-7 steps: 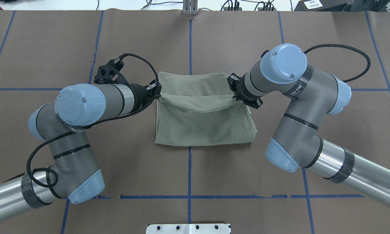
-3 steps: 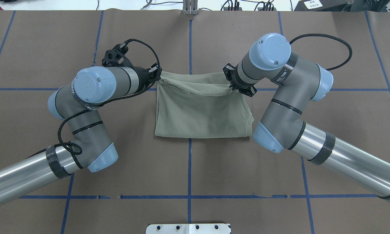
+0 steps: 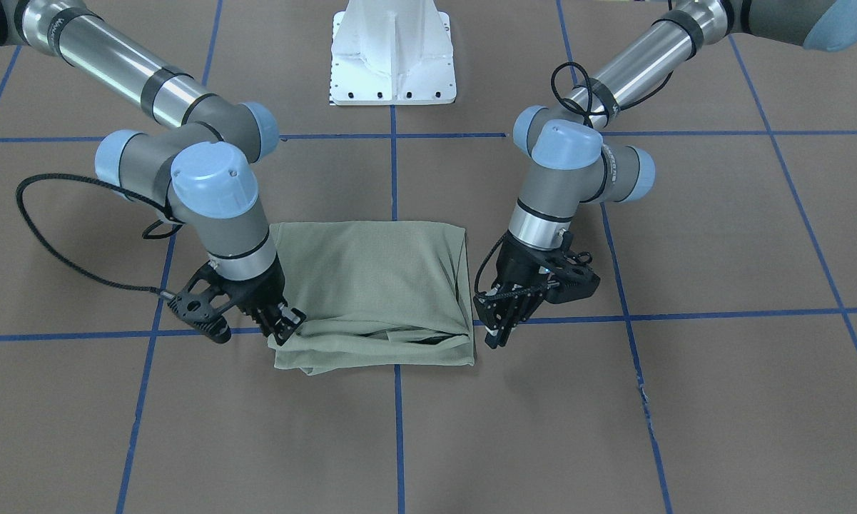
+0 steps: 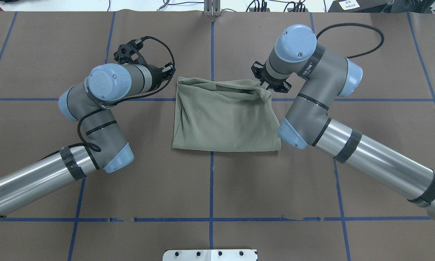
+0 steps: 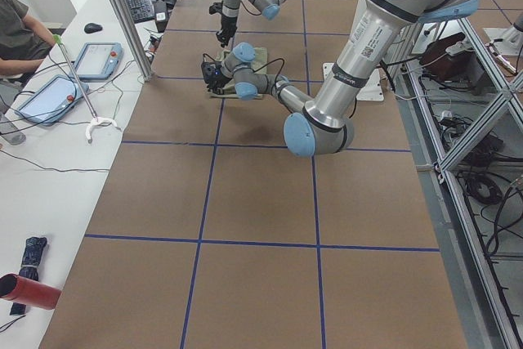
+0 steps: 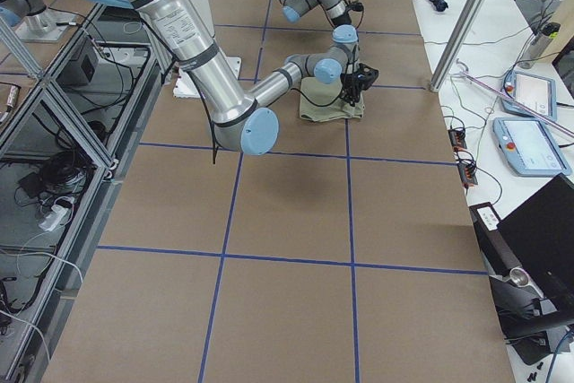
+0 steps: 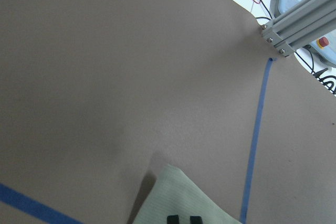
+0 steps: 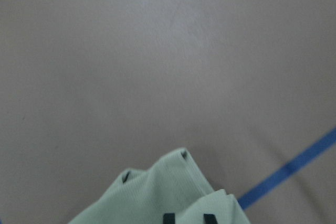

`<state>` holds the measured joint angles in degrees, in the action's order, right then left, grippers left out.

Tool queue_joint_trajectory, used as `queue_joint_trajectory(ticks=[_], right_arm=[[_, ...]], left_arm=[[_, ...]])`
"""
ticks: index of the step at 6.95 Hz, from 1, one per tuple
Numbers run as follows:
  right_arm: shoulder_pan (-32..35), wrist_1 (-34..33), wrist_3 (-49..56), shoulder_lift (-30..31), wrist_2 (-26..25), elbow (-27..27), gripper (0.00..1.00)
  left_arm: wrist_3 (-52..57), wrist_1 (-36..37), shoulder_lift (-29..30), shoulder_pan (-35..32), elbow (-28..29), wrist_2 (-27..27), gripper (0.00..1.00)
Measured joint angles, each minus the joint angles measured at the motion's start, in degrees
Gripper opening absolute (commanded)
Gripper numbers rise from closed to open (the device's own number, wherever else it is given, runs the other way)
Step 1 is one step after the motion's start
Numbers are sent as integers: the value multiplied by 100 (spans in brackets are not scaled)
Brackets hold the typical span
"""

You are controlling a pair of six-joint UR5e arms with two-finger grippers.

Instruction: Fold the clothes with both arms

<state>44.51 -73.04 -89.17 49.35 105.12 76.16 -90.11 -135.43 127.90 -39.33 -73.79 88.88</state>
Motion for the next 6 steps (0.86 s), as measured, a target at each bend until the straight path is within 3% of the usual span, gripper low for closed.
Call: queue_joint_trajectory(ticks=[1, 3, 6], right_arm=[[293, 343, 804, -25, -2, -369, 100], [757, 581, 1791, 188, 173, -569, 100], [1831, 567, 3276, 769, 1571, -481, 100]], left_arm=[[341, -81, 47, -156, 155, 2, 46], [840, -128, 38, -418, 214, 229, 46], [2714, -64, -629, -1450, -253, 2171, 46]])
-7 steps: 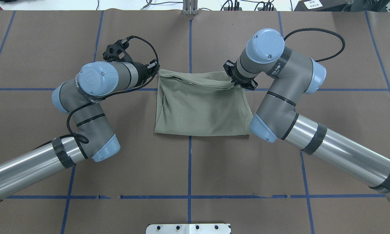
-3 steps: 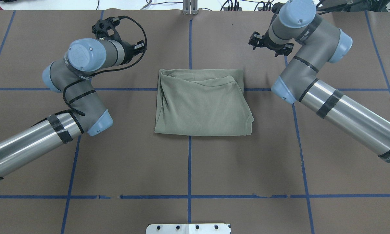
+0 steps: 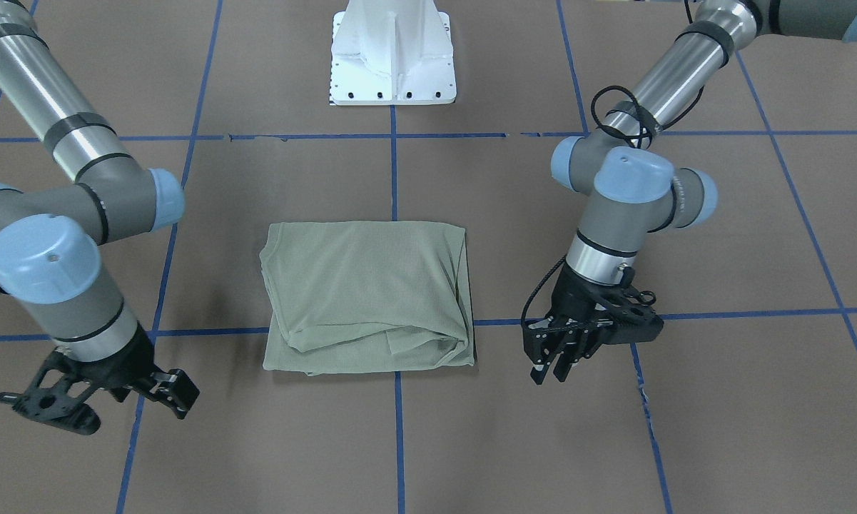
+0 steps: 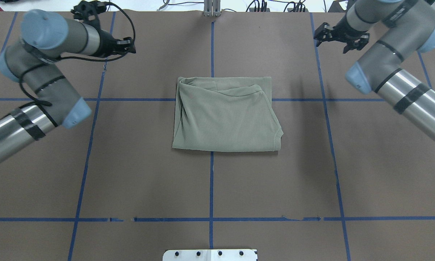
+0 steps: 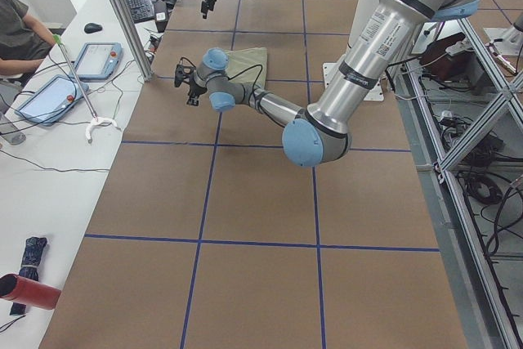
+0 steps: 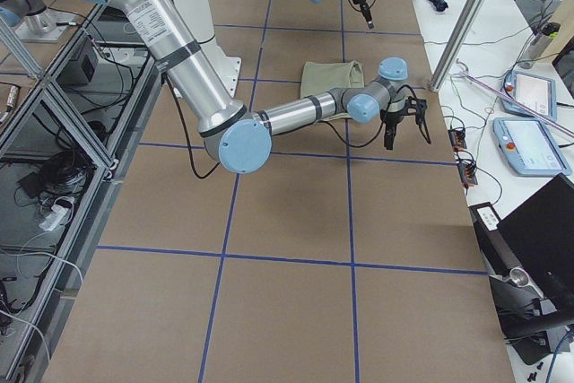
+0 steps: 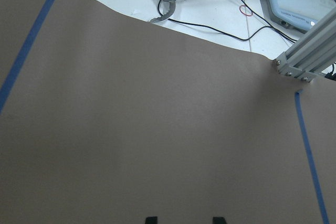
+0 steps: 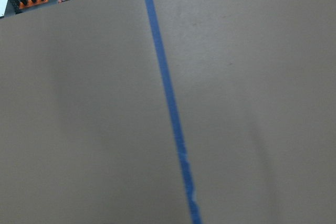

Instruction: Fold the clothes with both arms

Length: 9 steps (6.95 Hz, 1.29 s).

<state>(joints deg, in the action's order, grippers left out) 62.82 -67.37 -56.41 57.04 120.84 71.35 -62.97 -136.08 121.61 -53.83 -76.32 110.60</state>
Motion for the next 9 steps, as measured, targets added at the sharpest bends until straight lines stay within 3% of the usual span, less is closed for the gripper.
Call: queue_joint_trajectory(ticks=[3, 4, 6, 8, 9], right_arm=[[1383, -750, 2853, 783, 979, 235, 100], [1784, -1287, 3759, 1043, 1113, 465, 100], [2280, -2016, 5052, 1684, 1182, 911, 100], [2497, -2167, 5487, 2091, 1294, 1065, 100], [2545, -2171, 5510, 2198, 1442, 1100, 100]], left_arm=[[2401, 84, -1045, -1564, -326, 1864, 46], [3289, 379, -1307, -2033, -379, 2171, 46], [5052, 1656, -1602, -2767, -591, 2324, 51], [6141, 3013, -1698, -3399, -647, 2347, 64], [6342, 3477, -1764, -3551, -733, 2349, 100]])
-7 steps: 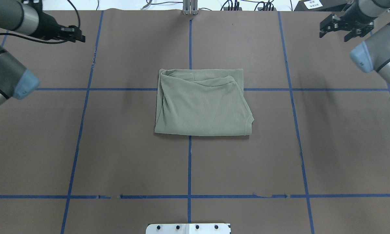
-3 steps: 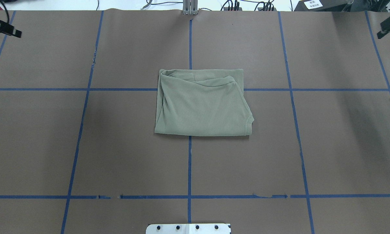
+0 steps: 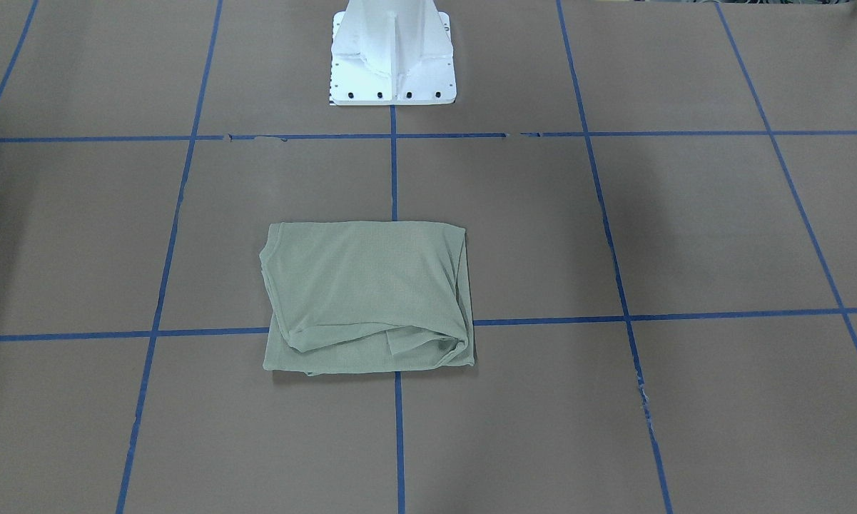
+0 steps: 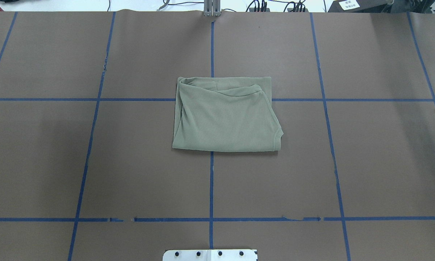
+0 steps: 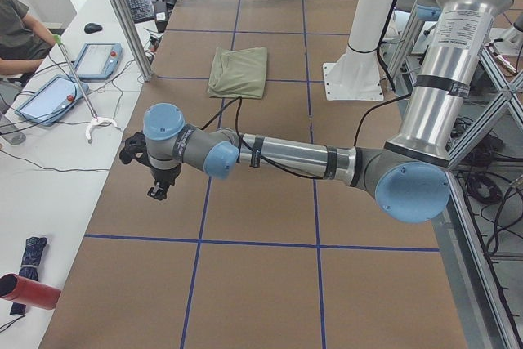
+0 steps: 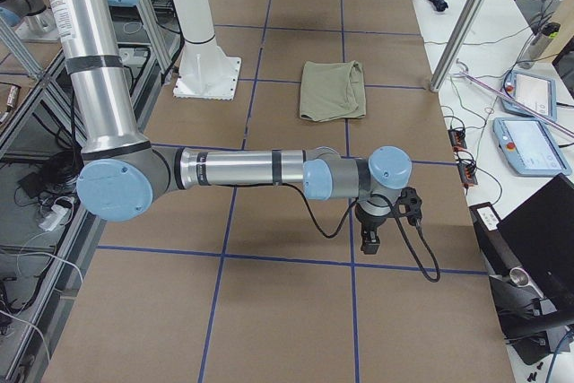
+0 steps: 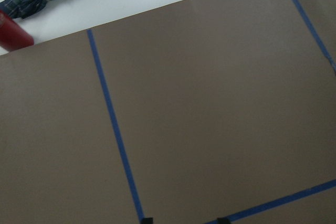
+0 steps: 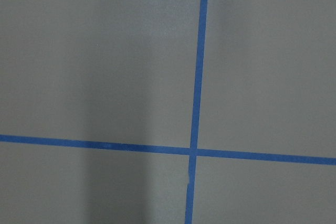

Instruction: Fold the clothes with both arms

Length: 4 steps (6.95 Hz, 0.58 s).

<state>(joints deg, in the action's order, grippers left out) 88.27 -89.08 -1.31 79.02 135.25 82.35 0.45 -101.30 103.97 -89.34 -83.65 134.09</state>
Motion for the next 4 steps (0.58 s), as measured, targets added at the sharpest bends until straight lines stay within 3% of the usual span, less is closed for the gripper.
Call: queue_joint_trajectory(ticks=[4], right_arm=[[124, -39, -26, 303, 147, 441, 100]], left_arm=[[54, 313, -632, -70, -694, 24, 100]])
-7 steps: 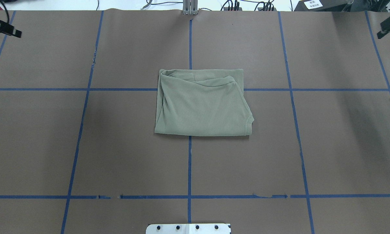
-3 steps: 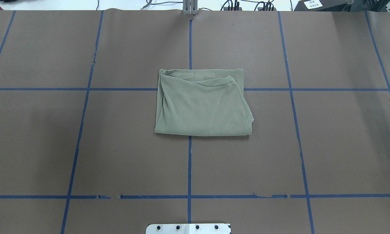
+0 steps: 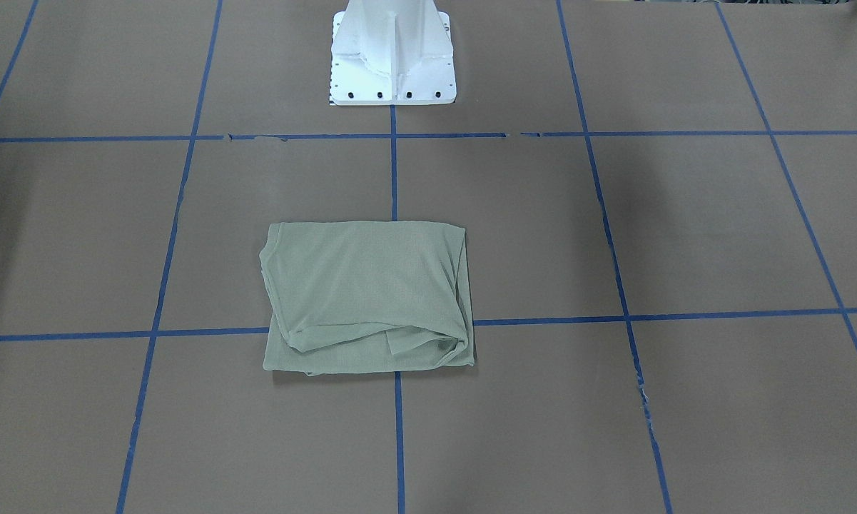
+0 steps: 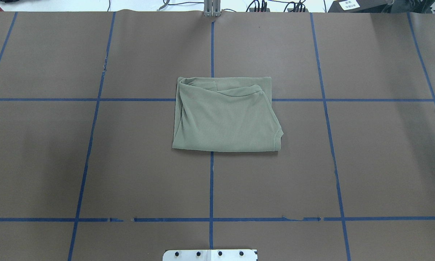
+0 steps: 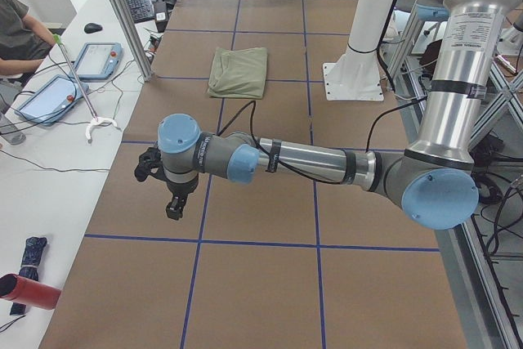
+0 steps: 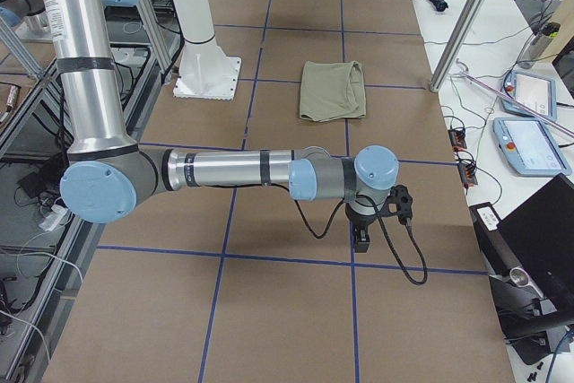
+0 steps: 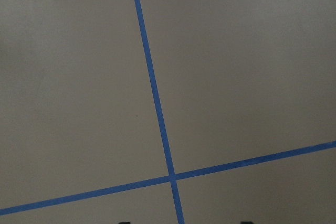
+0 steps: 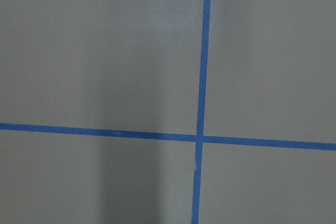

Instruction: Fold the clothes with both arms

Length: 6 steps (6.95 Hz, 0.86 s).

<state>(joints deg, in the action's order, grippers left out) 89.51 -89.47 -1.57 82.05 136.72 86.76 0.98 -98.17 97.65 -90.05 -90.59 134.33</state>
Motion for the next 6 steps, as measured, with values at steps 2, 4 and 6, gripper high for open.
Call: queue_joint_trajectory(ticks=[2, 4, 6], right_arm=[[3, 2, -9, 100, -22, 172, 100], [-19, 5, -17, 159, -2, 226, 100], [-113, -43, -21, 172, -50, 223, 100]], left_arm=[[2, -19, 36, 21, -194, -18, 100], [1, -114, 55, 32, -194, -15, 100], [-3, -149, 47, 38, -113, -8, 100]])
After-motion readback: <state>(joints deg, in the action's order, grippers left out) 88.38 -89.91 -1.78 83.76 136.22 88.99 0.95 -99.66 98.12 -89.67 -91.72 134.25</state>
